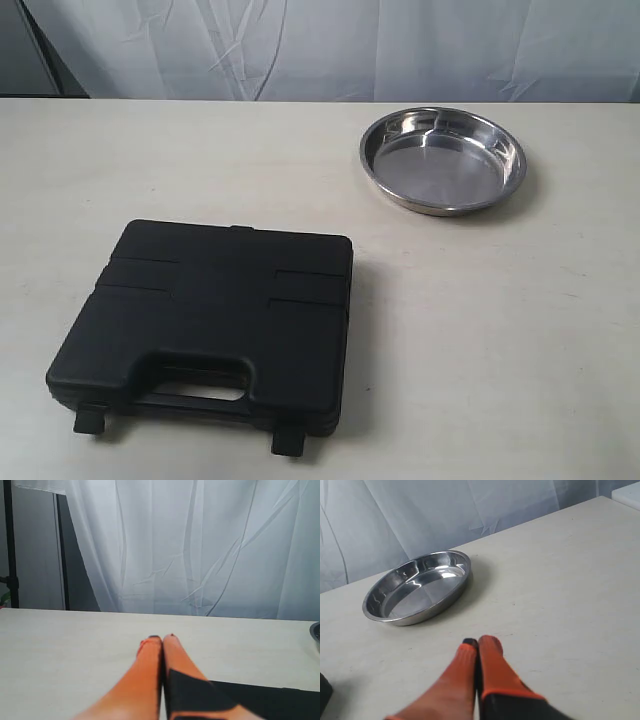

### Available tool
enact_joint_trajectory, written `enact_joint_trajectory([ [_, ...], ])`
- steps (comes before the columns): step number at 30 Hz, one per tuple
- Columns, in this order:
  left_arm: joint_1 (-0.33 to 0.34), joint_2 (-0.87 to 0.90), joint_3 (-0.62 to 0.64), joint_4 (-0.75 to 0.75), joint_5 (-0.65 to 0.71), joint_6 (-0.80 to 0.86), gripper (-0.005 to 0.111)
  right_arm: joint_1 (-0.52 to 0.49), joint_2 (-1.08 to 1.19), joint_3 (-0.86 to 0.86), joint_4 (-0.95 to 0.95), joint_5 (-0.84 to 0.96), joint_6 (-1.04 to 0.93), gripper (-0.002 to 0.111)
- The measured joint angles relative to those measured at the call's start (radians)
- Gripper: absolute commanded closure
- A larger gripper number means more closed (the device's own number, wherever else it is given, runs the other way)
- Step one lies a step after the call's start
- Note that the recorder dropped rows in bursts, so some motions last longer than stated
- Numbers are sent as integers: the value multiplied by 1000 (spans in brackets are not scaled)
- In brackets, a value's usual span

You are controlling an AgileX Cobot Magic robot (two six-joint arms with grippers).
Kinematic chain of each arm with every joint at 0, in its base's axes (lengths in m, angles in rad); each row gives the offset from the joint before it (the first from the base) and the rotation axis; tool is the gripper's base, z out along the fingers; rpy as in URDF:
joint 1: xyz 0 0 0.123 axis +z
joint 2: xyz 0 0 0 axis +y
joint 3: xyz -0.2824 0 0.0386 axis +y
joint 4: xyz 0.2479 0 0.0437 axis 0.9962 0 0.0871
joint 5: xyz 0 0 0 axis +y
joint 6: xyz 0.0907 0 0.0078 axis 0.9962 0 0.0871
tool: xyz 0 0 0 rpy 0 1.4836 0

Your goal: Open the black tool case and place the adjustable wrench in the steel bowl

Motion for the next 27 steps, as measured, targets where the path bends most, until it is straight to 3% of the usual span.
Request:
enact_joint_trajectory([
  [18,0,0,0,0,0,0,107,0,0,0,-107,-34,-4,108],
  [27,0,0,0,0,0,0,107,0,0,0,-146,-377,-6,108],
])
